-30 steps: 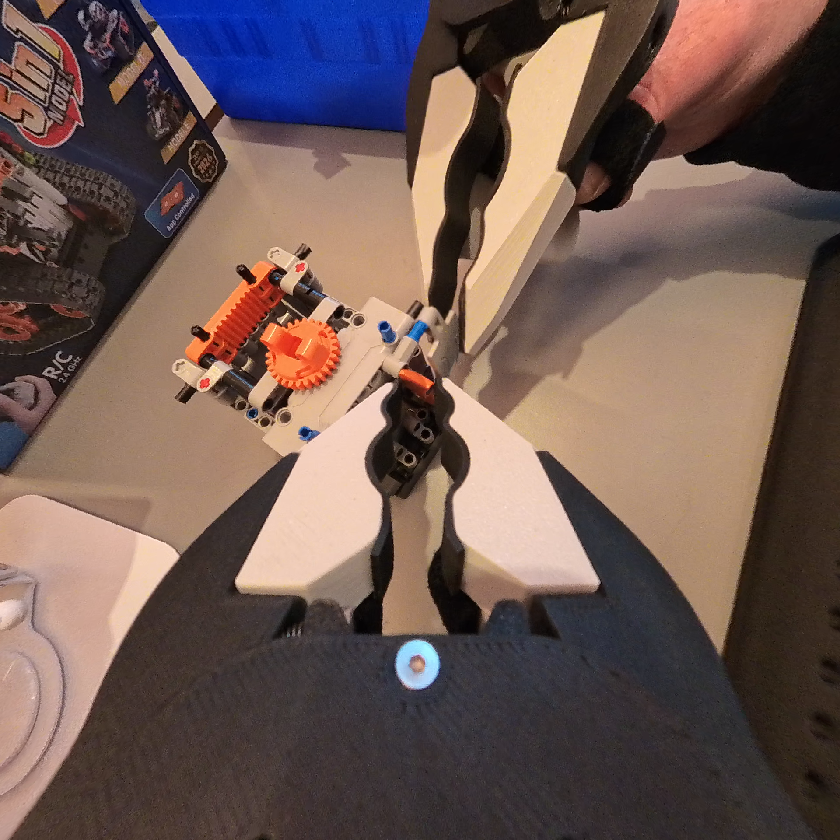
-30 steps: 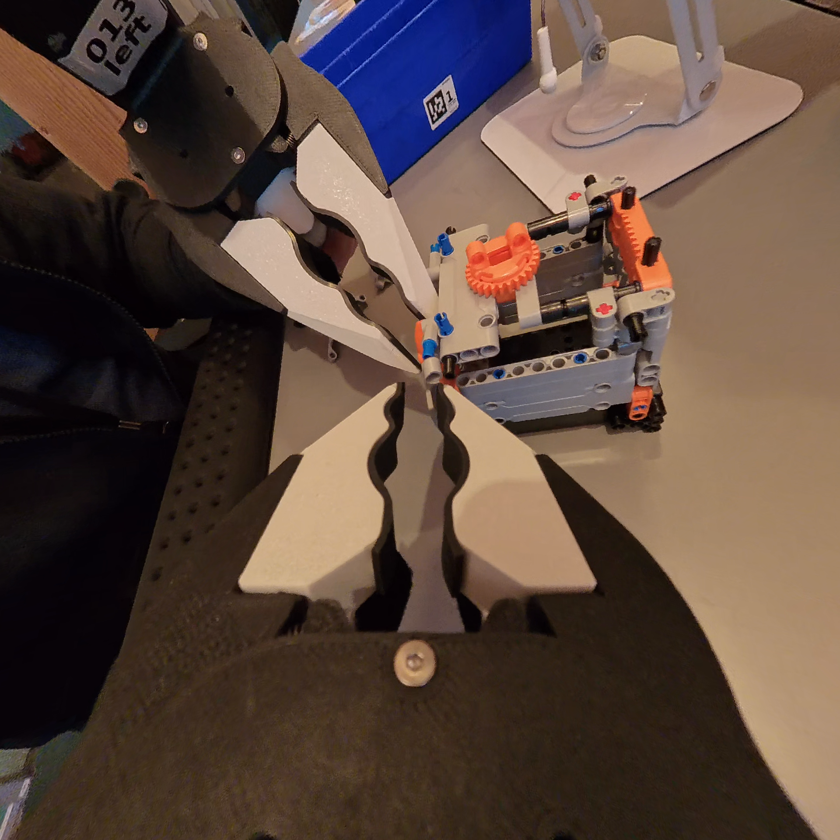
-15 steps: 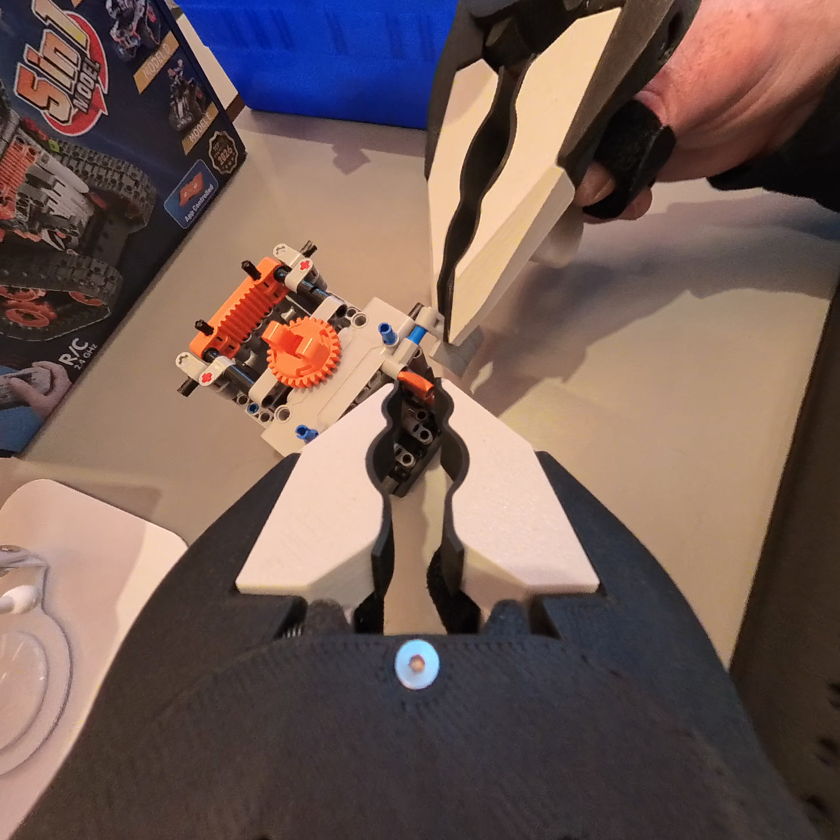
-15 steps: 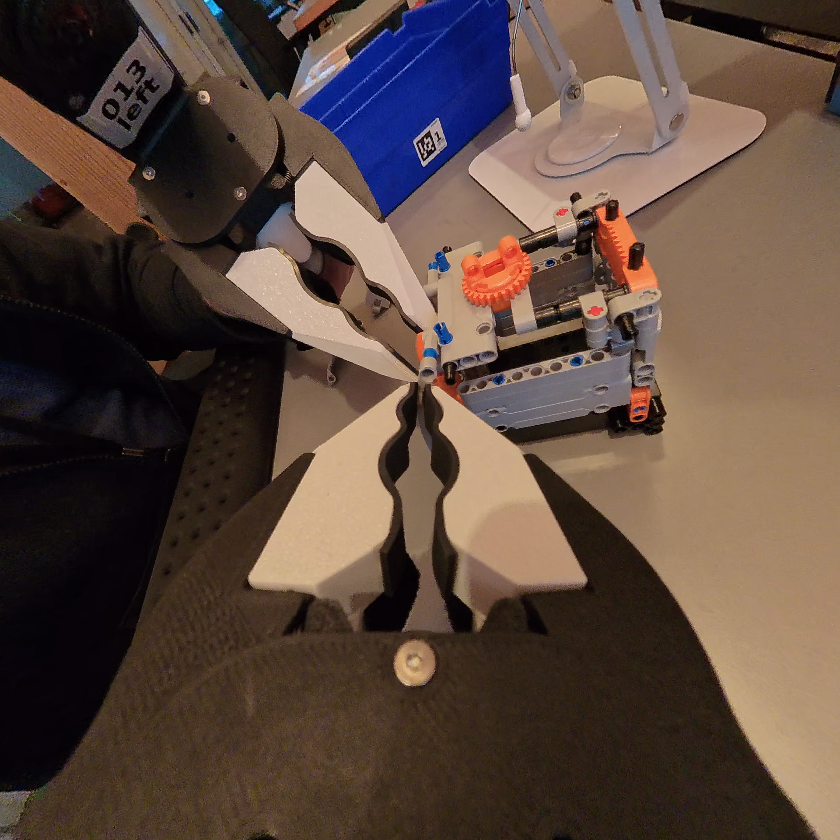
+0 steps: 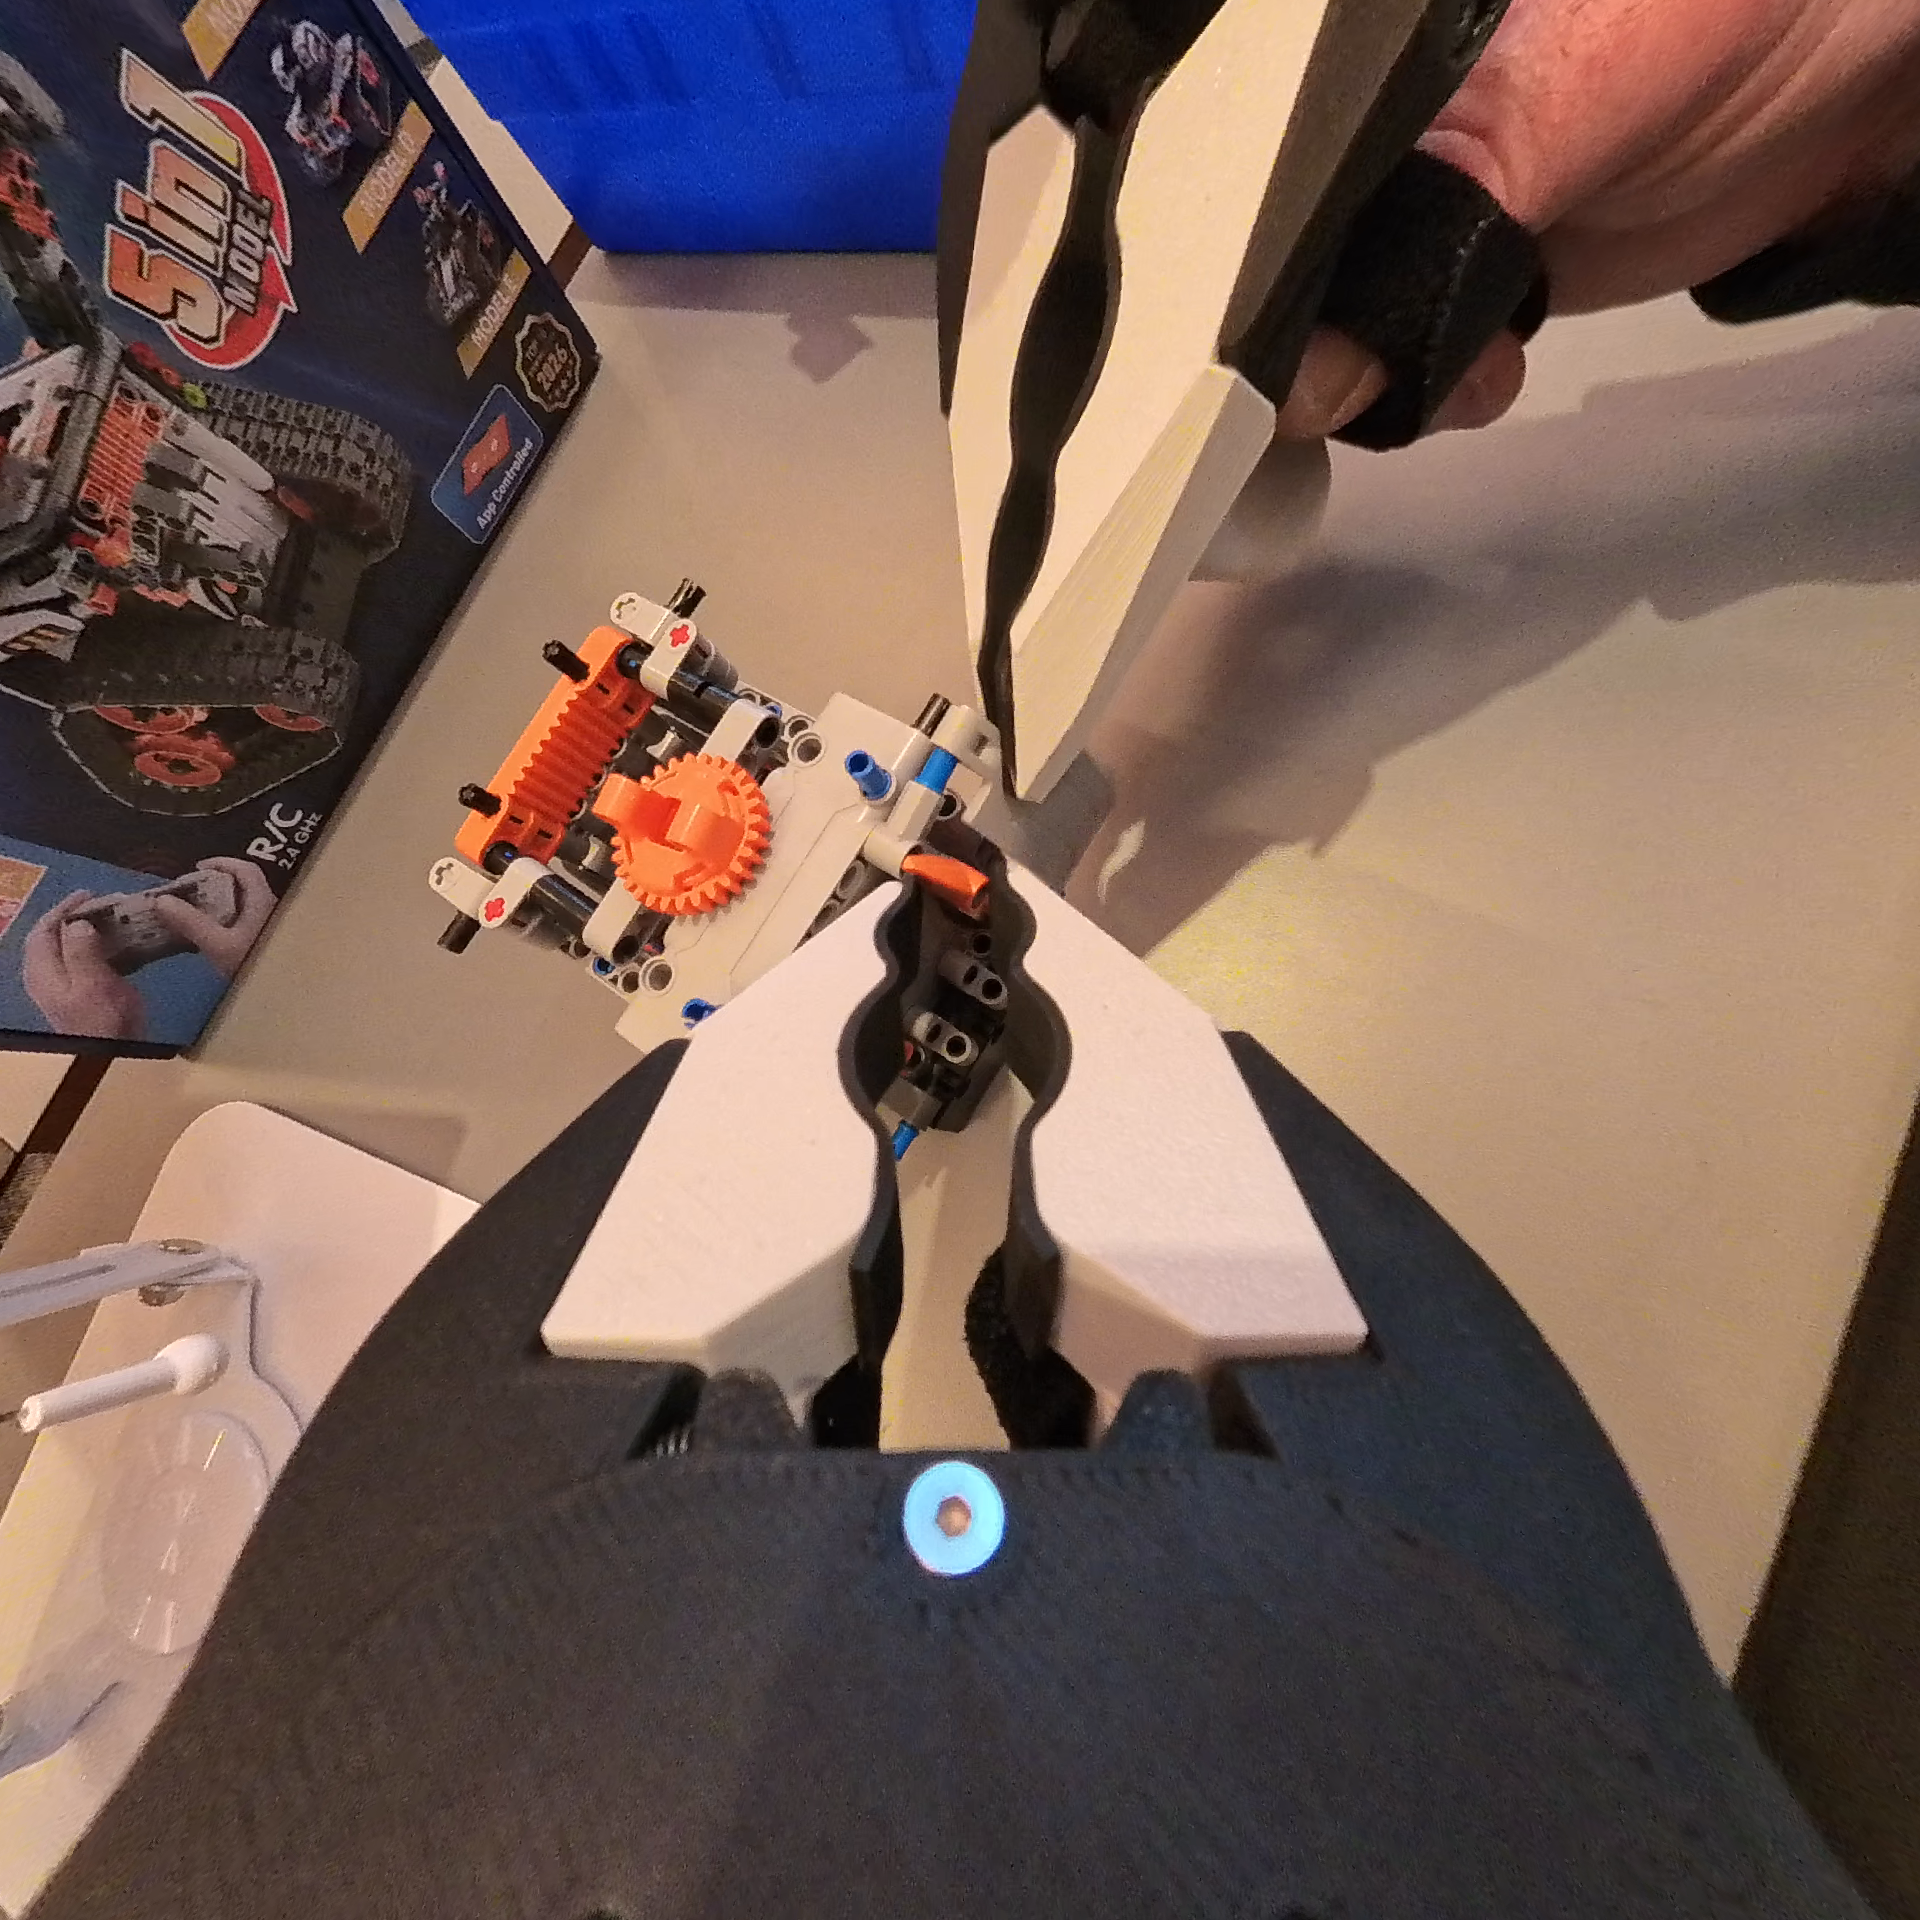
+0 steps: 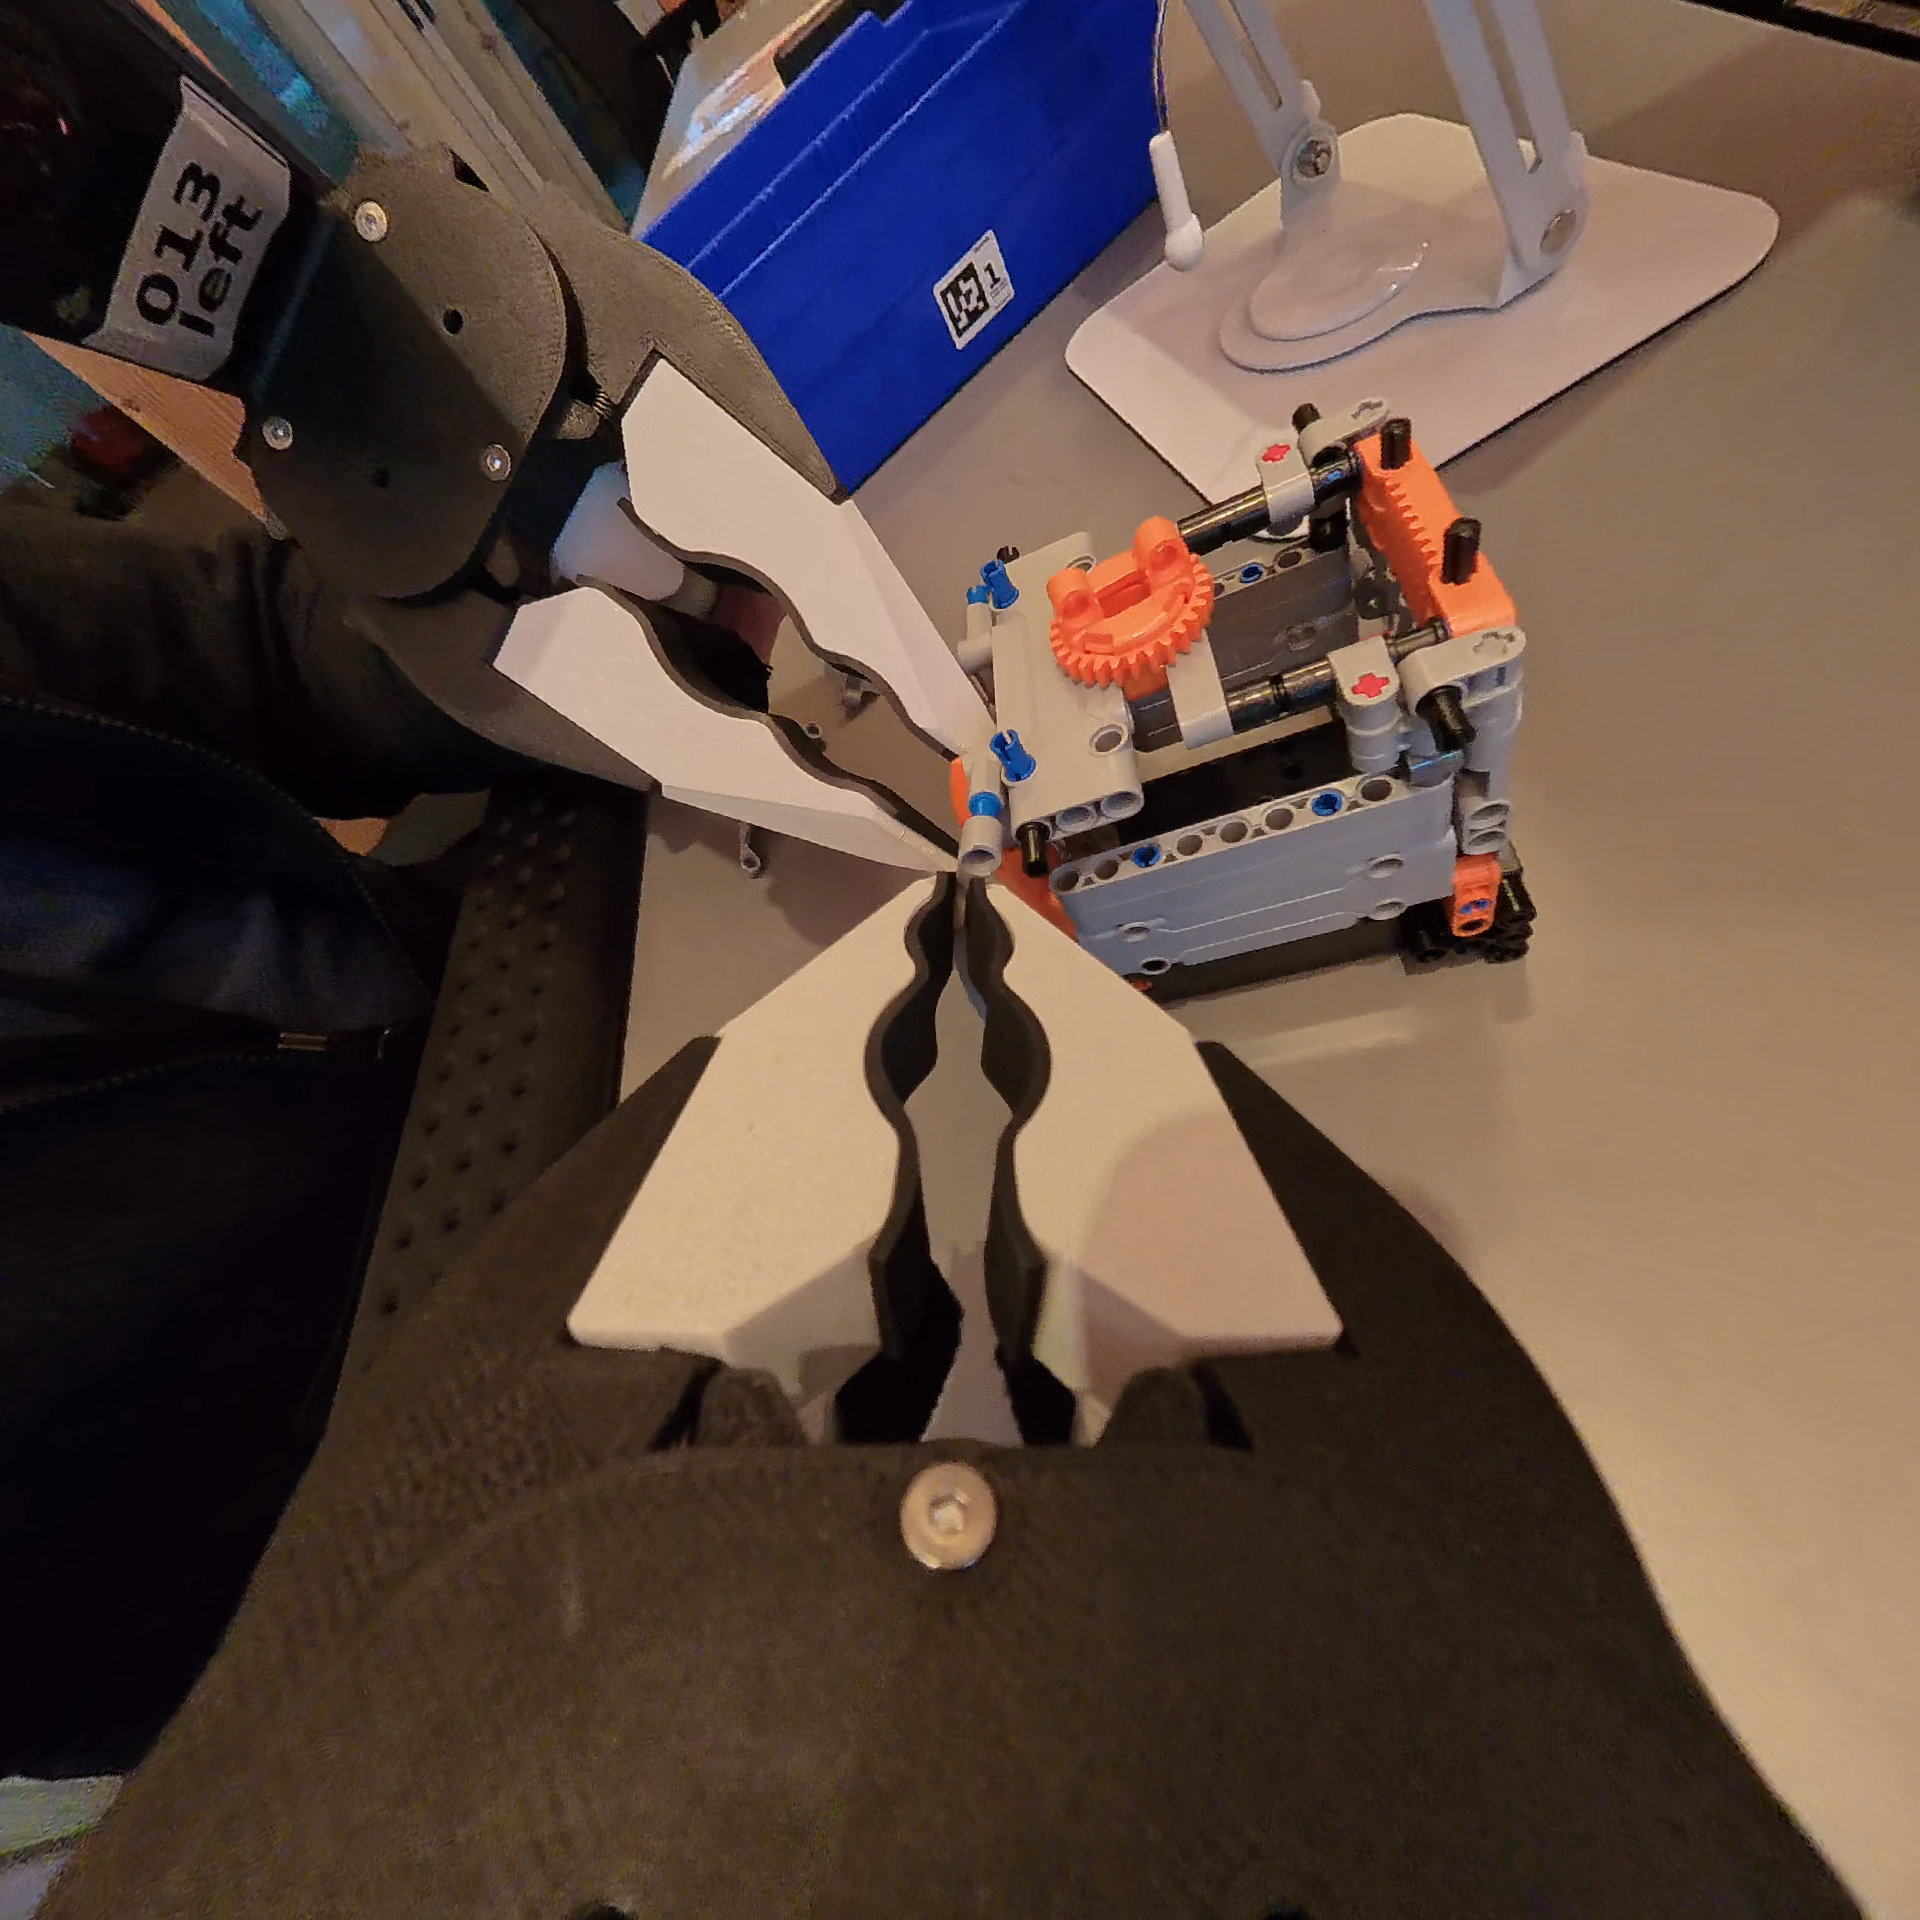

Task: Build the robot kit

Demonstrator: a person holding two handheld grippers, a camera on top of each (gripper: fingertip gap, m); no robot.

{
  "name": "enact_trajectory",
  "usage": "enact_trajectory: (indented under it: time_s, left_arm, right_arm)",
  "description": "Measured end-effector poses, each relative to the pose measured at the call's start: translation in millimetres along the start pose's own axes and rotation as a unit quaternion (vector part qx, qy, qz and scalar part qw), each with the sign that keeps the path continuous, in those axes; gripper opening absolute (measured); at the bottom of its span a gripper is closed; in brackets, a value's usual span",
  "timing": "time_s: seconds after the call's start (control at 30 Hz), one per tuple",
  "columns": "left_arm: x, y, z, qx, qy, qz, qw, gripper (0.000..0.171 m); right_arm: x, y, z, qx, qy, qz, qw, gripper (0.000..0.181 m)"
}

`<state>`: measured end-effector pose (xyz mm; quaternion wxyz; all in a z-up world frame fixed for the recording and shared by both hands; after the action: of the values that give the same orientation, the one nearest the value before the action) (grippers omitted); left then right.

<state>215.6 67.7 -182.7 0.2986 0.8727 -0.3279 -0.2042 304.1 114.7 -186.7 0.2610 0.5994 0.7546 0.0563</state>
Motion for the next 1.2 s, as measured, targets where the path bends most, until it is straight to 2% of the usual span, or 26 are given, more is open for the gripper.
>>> enact_trajectory:
  time_s: [0.2,0.47,0.63,1.0,1.1,1.2]
  left_arm:
    - [-2.8,0.5,0.1,-0.002,-0.007,0.004,1.0,0.009]
    - [-3.9,-0.7,-0.3,-0.013,-0.033,-0.003,0.999,0.009]
    - [-3.0,-1.8,-0.8,-0.016,-0.045,-0.008,0.999,0.009]
    - [-7.6,-0.4,1.3,-0.013,-0.034,0.006,0.999,0.009]
    - [-8.7,0.5,2.3,-0.014,-0.023,0.011,1.0,0.01]
    - [-7.3,2.7,3.8,-0.019,-0.028,0.011,0.999,0.012]
  right_arm:
    - [2.8,-2.0,-4.0,-0.02,0.011,-0.013,1.0,0.0]
    - [5.0,-1.6,-12.8,-0.12,0.054,-0.011,0.991,0.0]
    - [6.6,-5.9,-15.9,-0.157,0.06,-0.019,0.986,0.0]
    - [8.3,-10.1,-15.0,-0.11,0.052,-0.016,0.992,0.0]
    - [6.5,-4.7,-12.5,-0.078,0.034,-0.023,0.996,0.016]
    - [9.9,2.4,-0.6,-0.077,0.037,0.001,0.996,0.017]
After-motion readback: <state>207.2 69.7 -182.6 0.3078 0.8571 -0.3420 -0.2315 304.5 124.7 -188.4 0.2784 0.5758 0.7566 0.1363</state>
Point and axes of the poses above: each gripper's, where its closed fingertips meet, y back along the fingers, z out of its underside, x = y × z across the jaws, the point moved 6 cm from there along y, back along the fingers, and after that the axes turned 8 degrees about y, right-handed, at the moved point
